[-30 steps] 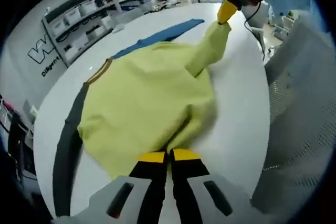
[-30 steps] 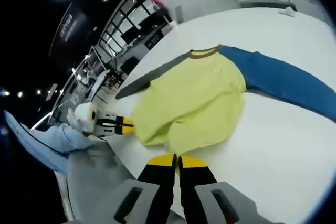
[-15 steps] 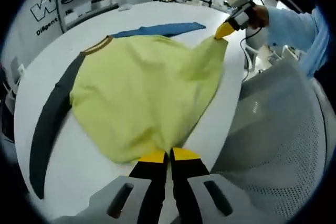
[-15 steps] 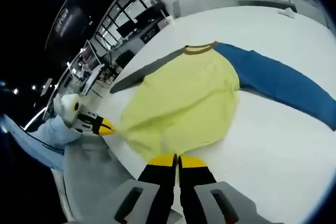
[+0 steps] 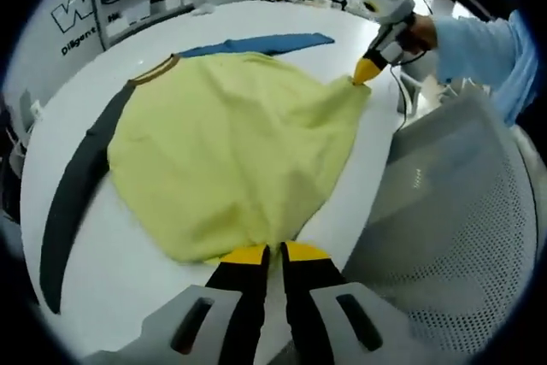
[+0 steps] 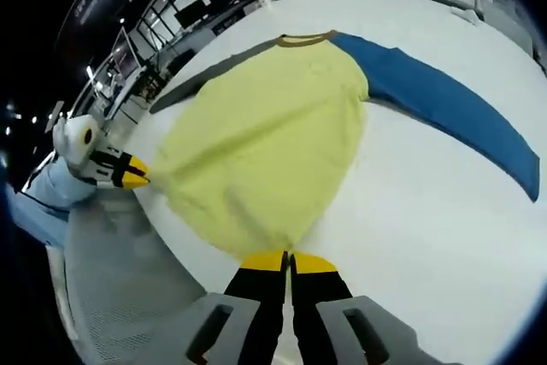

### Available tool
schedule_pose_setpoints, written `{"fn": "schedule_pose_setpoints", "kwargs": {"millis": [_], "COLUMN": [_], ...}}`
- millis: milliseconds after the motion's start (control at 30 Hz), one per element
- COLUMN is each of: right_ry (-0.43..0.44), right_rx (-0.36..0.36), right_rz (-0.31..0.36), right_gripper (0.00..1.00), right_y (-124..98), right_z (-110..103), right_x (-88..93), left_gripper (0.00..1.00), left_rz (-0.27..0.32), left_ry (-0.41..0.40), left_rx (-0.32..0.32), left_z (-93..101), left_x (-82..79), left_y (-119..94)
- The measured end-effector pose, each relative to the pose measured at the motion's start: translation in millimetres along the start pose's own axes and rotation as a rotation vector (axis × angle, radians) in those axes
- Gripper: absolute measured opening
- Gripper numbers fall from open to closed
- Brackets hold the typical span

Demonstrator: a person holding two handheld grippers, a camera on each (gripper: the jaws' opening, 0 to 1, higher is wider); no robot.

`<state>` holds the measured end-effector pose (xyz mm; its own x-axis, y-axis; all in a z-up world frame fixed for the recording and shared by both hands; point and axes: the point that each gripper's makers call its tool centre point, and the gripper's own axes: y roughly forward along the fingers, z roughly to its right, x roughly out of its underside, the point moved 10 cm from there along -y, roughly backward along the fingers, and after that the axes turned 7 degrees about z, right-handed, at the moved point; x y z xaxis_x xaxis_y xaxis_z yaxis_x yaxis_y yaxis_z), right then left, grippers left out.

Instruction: Fold the garment on the visible template until the final outline fits inside the template.

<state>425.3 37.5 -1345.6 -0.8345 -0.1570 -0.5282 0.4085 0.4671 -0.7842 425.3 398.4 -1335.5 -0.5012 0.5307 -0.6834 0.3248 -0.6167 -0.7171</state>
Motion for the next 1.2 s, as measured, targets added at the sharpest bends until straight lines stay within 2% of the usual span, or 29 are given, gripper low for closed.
{"fn": "schedule_pose_setpoints", "kwargs": {"millis": [67, 133, 200, 233, 300, 400, 500, 567, 600, 667, 700, 833, 900, 933, 967, 1000, 1067, 1133, 1200], "right_ry": [-0.005, 0.002, 0.000, 0.000, -0.003, -0.003, -0.004, -0.007, -0.007, -0.007, -0.008, -0.007, -0.006, -0.006, -0.006, -0.007, -0.007, -0.006, -0.004], "right_rx": [0.009, 0.006, 0.009, 0.008, 0.009, 0.008, 0.009, 0.010, 0.010, 0.009, 0.009, 0.009, 0.008, 0.008, 0.008, 0.008, 0.007, 0.008, 0.008], "right_rz": [-0.005, -0.004, -0.005, -0.004, -0.006, -0.005, -0.002, -0.002, -0.003, -0.002, -0.001, 0.001, 0.001, 0.002, 0.002, 0.002, 0.001, 0.002, 0.004], "right_gripper": [0.00, 0.00, 0.00, 0.00, 0.00, 0.00, 0.00, 0.00, 0.00, 0.00, 0.00, 0.00, 0.00, 0.00, 0.00, 0.00, 0.00, 0.00, 0.00], "right_y": [1, 1, 1, 1, 1, 1, 1, 1, 2, 2, 1, 1, 1, 1, 1, 1, 1, 0, -1], "right_z": [2, 3, 3, 4, 4, 4, 4, 4, 4, 4, 4, 4, 5, 5, 5, 5, 5, 5, 5], "right_x": [2.7, 3.5, 3.8, 3.8, 4.1, 3.7, 3.0, 2.9, 3.0, 3.1, 2.9, 2.8, 2.8, 2.8, 2.8, 3.0, 3.3, 3.2, 2.6], "left_gripper": [0.10, 0.13, 0.10, 0.10, 0.10, 0.10, 0.13, 0.13, 0.12, 0.12, 0.13, 0.12, 0.13, 0.12, 0.10, 0.07, 0.00, 0.00, 0.00], "left_rz": [0.014, 0.027, 0.020, 0.023, 0.028, 0.015, 0.032, 0.053, 0.033, 0.004, 0.010, 0.030, 0.007, 0.005, 0.035, 0.027, 0.031, 0.042, 0.053], "left_ry": [-0.035, -0.092, -0.091, -0.095, -0.122, -0.147, -0.157, -0.244, -0.282, -0.293, -0.310, -0.403, -0.446, -0.449, -0.468, -0.494, -0.489, -0.486, -0.450], "left_rx": [-0.010, -0.052, -0.093, -0.134, -0.157, -0.131, -0.131, -0.142, -0.160, -0.189, -0.195, -0.171, -0.177, -0.180, -0.181, -0.167, -0.175, -0.173, -0.212], "left_z": [-4.8, -15.7, -22.8, -27.9, -33.2, -29.5, -24.3, -23.4, -25.5, -29.8, -30.5, -27.5, -26.9, -27.5, -28.1, -27.1, -27.6, -25.9, -25.9], "left_x": [2.3, 8.4, 12.2, 14.1, 17.0, 18.0, 16.5, 15.6, 17.6, 21.1, 21.0, 19.4, 21.7, 22.5, 20.6, 21.3, 21.2, 19.7, 17.0], "left_y": [-5, -11, -14, -15, -14, -11, -7, -3, -2, 1, 2, 6, 10, 11, 13, 13, 14, 13, 7]}}
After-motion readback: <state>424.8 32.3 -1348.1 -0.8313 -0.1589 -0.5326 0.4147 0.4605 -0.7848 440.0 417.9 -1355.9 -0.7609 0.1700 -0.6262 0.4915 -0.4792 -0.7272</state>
